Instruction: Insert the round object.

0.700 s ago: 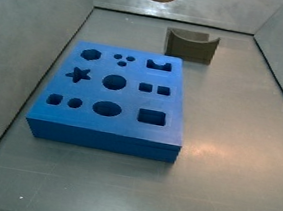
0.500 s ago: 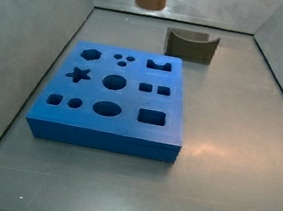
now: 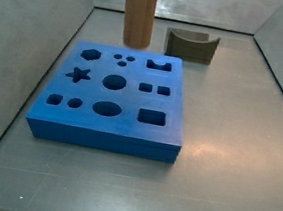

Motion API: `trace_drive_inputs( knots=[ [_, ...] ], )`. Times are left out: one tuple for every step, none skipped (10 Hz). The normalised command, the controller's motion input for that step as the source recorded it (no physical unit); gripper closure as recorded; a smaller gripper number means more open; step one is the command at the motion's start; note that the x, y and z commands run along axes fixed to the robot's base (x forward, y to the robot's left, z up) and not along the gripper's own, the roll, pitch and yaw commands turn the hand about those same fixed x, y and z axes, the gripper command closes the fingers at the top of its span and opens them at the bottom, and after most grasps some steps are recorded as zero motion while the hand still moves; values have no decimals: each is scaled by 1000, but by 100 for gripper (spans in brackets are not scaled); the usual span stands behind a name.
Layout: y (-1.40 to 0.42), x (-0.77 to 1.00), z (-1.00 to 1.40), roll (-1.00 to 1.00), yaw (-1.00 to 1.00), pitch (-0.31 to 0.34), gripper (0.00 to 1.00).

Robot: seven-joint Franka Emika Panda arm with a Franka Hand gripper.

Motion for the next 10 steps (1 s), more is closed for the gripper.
trace_drive_inputs(
  knots=[
    [0, -11, -823, -166, -6, 0, 100],
    [40, -146, -786, -201, 0, 0, 100],
    [46, -183, -789, -197, 0, 0, 100],
    [0, -226, -669, -110, 0, 0, 100],
    [0, -183, -471, -69, 0, 6, 100],
    [0, -97, -309, -59, 0, 11, 100],
    [0, -103, -286, -69, 0, 4, 100],
    [34, -91, -214, -50, 0, 13, 100],
    [83, -100, -171, -36, 0, 9, 100],
    [49, -140, -197, -61, 0, 0, 100]
  ],
)
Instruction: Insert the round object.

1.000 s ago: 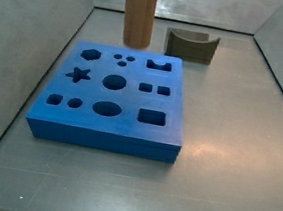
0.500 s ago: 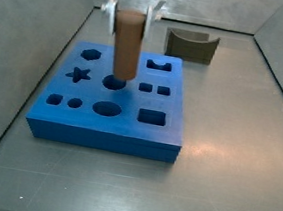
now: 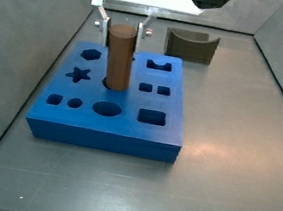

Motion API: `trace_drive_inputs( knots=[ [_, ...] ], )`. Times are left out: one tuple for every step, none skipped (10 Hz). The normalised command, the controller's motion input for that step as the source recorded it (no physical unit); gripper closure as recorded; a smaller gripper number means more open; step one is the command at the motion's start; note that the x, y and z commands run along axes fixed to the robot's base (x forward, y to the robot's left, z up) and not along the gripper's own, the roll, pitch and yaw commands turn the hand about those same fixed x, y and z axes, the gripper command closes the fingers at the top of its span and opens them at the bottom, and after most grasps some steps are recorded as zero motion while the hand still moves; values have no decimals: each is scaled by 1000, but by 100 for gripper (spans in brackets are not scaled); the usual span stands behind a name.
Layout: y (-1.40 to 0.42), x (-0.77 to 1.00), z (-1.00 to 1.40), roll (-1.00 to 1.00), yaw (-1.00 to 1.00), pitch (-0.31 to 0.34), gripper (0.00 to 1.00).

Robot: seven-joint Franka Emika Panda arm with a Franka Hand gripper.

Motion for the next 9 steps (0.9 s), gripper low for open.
trace_drive_inputs(
  knots=[
    [0, -209, -140, -107, 0, 0, 100],
    [89, -286, -123, -70, 0, 0, 100],
    [89, -191, -180, -14, 0, 0, 100],
    [3, 0, -303, 0, 14, 3, 100],
    [0, 9, -489, -9, 0, 20, 100],
    [-14, 117, -577, -127, 0, 10, 100],
    [-54, 151, -523, -189, 0, 1, 100],
    [-49, 109, -534, -201, 0, 0, 100],
    [-9, 37, -449, -134, 0, 0, 100]
  ],
)
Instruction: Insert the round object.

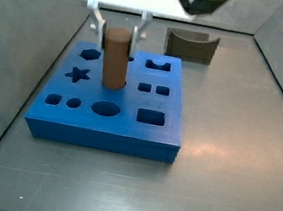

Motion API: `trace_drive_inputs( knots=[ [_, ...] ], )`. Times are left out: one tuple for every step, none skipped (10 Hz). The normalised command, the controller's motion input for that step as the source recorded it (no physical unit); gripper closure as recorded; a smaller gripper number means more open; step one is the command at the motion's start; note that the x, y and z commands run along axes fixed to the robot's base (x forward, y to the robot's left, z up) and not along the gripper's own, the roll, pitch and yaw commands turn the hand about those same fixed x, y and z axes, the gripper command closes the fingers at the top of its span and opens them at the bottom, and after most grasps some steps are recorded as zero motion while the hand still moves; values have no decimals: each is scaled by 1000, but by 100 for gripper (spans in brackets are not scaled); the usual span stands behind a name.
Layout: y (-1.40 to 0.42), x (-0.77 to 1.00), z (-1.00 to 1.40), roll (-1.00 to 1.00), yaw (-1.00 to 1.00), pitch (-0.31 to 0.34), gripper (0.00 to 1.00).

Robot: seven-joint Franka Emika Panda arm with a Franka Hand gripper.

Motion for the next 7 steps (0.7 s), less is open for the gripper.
trace_drive_inputs(
  knots=[
    [0, 0, -300, -41, 0, 0, 100],
    [0, 0, -351, -40, 0, 0, 100],
    [0, 0, -357, -63, 0, 0, 100],
    [0, 0, -294, -67, 0, 0, 100],
    [29, -31, -346, -146, 0, -17, 100],
    [26, 0, -271, -213, 0, -50, 100],
    [0, 0, 0, 0, 0, 0, 100]
  ],
)
